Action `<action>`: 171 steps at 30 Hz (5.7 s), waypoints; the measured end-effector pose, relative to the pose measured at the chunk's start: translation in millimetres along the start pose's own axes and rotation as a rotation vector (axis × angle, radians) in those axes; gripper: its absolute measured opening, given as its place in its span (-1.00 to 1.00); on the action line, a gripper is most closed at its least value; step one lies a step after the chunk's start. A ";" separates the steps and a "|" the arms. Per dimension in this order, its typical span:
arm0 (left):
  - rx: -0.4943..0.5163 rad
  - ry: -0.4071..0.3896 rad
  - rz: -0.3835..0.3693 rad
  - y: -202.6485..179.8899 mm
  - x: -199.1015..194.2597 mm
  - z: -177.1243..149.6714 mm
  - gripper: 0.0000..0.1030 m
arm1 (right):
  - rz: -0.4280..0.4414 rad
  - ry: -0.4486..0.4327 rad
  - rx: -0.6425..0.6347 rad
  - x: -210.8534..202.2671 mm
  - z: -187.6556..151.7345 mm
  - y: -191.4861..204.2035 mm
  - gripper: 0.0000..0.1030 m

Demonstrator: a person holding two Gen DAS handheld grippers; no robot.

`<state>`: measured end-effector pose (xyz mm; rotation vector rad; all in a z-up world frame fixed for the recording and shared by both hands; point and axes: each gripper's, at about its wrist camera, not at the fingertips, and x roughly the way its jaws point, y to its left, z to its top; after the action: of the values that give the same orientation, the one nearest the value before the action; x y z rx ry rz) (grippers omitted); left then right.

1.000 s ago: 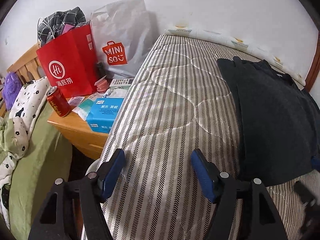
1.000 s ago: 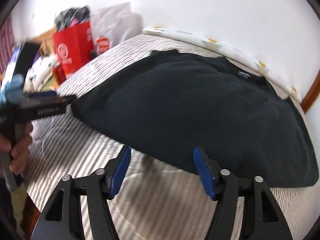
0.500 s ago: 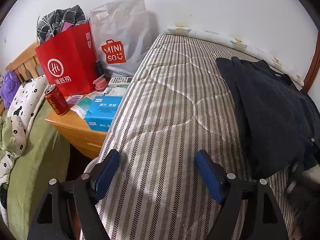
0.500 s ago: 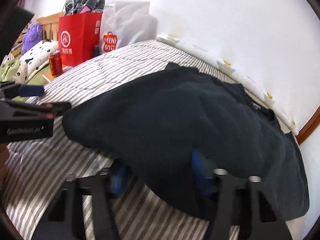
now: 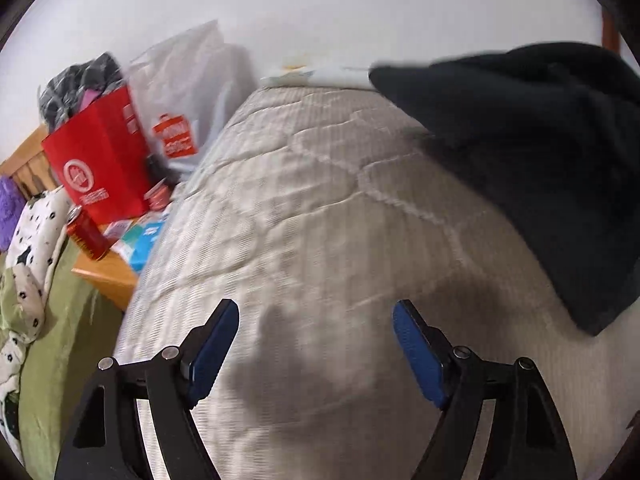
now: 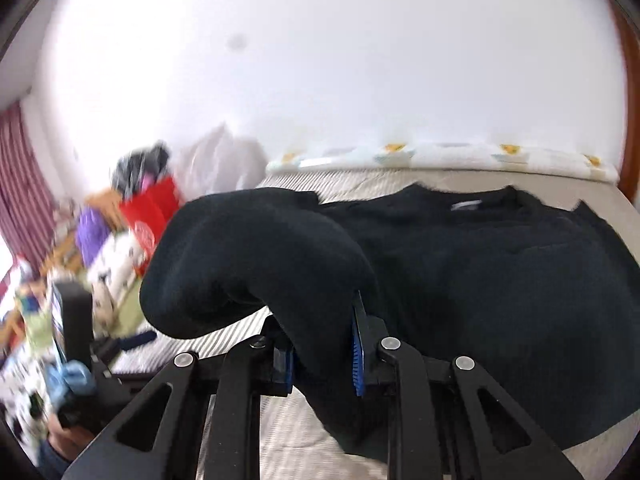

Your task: Fold small clothes

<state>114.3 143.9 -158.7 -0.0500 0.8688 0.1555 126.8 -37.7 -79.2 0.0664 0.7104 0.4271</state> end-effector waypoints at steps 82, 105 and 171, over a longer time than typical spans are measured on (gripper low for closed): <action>0.157 -0.095 -0.426 -195.8 -21.0 16.5 -0.59 | -0.182 0.014 0.402 -51.0 -45.5 -284.2 -0.57; 0.146 -0.015 -0.309 -117.9 -7.5 1.0 -0.48 | -0.130 -0.002 0.178 -50.7 -24.1 -188.0 -0.34; 0.098 0.007 -0.299 -116.2 63.1 116.3 0.22 | -0.134 0.244 0.202 148.5 117.8 -217.8 -0.73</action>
<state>260.6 48.9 -134.1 -0.0883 0.8653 -0.1668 380.9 -166.7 -125.5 0.1582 0.9914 0.2353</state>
